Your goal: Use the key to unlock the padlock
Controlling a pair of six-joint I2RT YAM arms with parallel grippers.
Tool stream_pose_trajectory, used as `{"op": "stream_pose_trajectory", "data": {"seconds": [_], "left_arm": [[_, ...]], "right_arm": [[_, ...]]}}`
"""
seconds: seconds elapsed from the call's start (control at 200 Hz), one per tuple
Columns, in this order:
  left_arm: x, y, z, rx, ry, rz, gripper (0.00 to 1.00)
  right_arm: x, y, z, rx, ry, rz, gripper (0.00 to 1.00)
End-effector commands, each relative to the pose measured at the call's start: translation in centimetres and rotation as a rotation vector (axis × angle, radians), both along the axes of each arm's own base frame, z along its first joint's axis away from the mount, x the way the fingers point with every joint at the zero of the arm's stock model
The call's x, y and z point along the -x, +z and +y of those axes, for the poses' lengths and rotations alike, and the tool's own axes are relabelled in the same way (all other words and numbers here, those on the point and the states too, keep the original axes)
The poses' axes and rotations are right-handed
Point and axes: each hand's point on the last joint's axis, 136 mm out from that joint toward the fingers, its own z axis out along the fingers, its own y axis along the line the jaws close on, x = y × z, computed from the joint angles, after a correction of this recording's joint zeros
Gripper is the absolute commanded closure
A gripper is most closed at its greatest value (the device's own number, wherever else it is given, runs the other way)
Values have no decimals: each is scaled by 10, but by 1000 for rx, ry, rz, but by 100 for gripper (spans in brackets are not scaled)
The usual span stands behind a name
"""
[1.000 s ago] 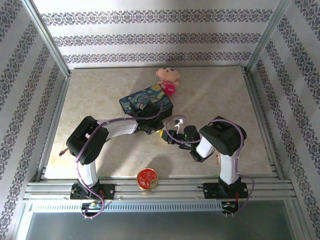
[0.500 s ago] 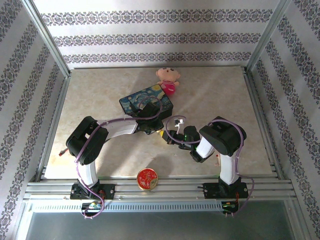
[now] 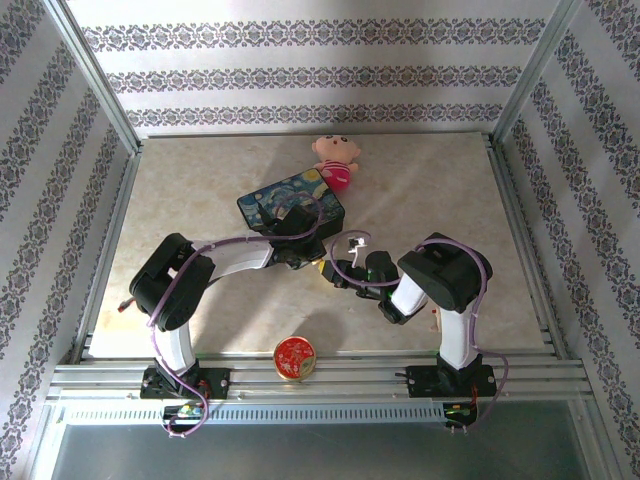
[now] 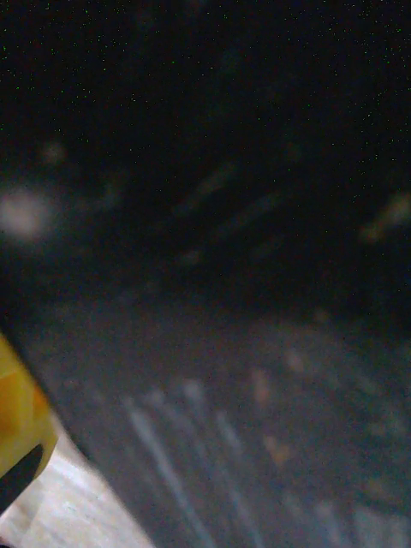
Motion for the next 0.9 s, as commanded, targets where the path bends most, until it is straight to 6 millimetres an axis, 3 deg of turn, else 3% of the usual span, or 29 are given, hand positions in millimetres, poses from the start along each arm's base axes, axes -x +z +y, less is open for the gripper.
{"op": "stream_pose_trajectory", "data": {"seconds": [0.0,0.565,0.74,0.895], "left_arm": [[1,12,-3,54,9,-5,75],[-3,15,-11,88,3,-4,73],[-3,15,-12,99,-4,-7,68],[-3,16,-17,140,-13,-26,54]], "right_arm": [[2,13,-1,-18,-16,-50,75],[2,13,9,-43,14,-29,74],[1,15,13,-55,26,-29,92],[-1,21,17,-68,31,-38,100]]}}
